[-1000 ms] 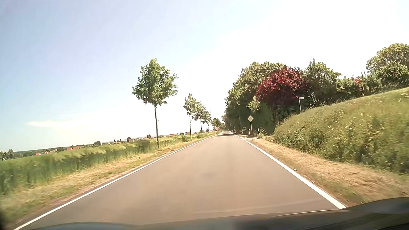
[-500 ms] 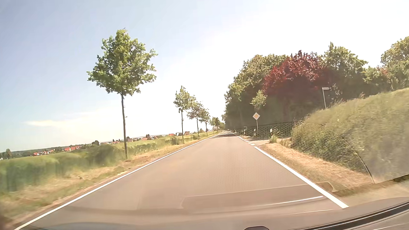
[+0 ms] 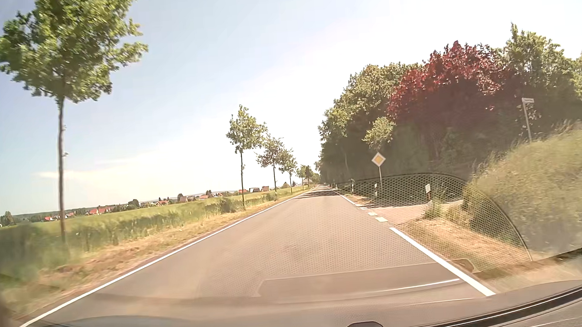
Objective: Follow the waypoints while adhering to traffic rules and regulations
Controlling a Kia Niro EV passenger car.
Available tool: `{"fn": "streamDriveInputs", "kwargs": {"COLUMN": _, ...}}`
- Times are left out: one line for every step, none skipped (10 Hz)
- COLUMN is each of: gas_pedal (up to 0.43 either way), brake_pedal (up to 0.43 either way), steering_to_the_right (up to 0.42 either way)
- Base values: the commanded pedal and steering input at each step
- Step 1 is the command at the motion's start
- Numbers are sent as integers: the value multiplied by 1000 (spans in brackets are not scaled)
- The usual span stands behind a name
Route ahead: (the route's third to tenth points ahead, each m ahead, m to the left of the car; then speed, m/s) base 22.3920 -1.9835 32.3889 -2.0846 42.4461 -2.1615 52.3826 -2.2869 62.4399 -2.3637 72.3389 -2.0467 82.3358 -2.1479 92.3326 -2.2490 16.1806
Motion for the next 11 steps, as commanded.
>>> {"fn": "streamDriveInputs", "kwargs": {"gas_pedal": 260, "brake_pedal": 6, "steering_to_the_right": 2}}
{"fn": "streamDriveInputs", "kwargs": {"gas_pedal": 260, "brake_pedal": 6, "steering_to_the_right": 2}}
{"fn": "streamDriveInputs", "kwargs": {"gas_pedal": 260, "brake_pedal": 6, "steering_to_the_right": 2}}
{"fn": "streamDriveInputs", "kwargs": {"gas_pedal": 260, "brake_pedal": 6, "steering_to_the_right": 2}}
{"fn": "streamDriveInputs", "kwargs": {"gas_pedal": 260, "brake_pedal": 6, "steering_to_the_right": 2}}
{"fn": "streamDriveInputs", "kwargs": {"gas_pedal": 260, "brake_pedal": 6, "steering_to_the_right": 2}}
{"fn": "streamDriveInputs", "kwargs": {"gas_pedal": 260, "brake_pedal": 6, "steering_to_the_right": 2}}
{"fn": "streamDriveInputs", "kwargs": {"gas_pedal": 260, "brake_pedal": 0, "steering_to_the_right": 2}}
{"fn": "streamDriveInputs", "kwargs": {"gas_pedal": 240, "brake_pedal": 6, "steering_to_the_right": 2}}
{"fn": "streamDriveInputs", "kwargs": {"gas_pedal": 240, "brake_pedal": 6, "steering_to_the_right": 2}}
{"fn": "streamDriveInputs", "kwargs": {"gas_pedal": 240, "brake_pedal": 6, "steering_to_the_right": 2}}
